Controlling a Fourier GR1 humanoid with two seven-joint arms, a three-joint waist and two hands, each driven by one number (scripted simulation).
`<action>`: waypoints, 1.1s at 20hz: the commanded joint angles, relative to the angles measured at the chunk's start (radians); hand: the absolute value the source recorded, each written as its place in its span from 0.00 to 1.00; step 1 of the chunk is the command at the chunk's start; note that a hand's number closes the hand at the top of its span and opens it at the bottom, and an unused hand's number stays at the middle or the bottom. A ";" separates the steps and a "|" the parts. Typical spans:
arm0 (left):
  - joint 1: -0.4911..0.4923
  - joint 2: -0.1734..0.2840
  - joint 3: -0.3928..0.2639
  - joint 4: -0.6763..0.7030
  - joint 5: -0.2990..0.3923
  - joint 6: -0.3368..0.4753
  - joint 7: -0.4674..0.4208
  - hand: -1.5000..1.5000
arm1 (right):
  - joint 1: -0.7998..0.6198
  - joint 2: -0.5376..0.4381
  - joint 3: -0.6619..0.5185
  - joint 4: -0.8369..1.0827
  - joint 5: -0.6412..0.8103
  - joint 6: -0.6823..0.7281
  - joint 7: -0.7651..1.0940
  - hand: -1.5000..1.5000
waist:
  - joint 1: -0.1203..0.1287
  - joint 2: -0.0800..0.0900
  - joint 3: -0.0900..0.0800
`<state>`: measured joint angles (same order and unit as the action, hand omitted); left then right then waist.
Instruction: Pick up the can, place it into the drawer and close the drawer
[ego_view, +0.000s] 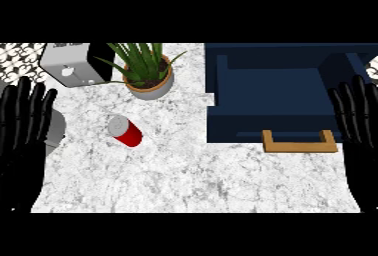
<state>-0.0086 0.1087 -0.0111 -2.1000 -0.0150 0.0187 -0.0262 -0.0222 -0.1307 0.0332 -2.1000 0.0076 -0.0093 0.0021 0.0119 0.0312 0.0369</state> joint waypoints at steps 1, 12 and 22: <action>-0.084 0.018 -0.005 0.022 -0.020 0.002 0.068 0.00 | -0.028 0.035 0.009 0.073 0.007 -0.019 -0.024 0.00 | -0.012 -0.029 -0.036; -0.086 -0.086 -0.146 0.124 -0.148 0.099 0.379 0.00 | 0.113 0.005 -0.056 -0.023 -0.017 -0.047 0.246 0.00 | -0.020 -0.034 -0.037; -0.078 -0.090 -0.110 0.074 -0.139 0.100 0.439 0.00 | 0.213 0.035 -0.073 -0.050 -0.025 0.004 0.197 0.00 | -0.014 -0.032 -0.037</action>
<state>-0.1169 0.0288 -0.1228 -2.0290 -0.1484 0.1146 0.4311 0.1535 -0.1051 -0.0332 -2.1170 -0.0136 -0.0208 0.1896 -0.0034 -0.0008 0.0005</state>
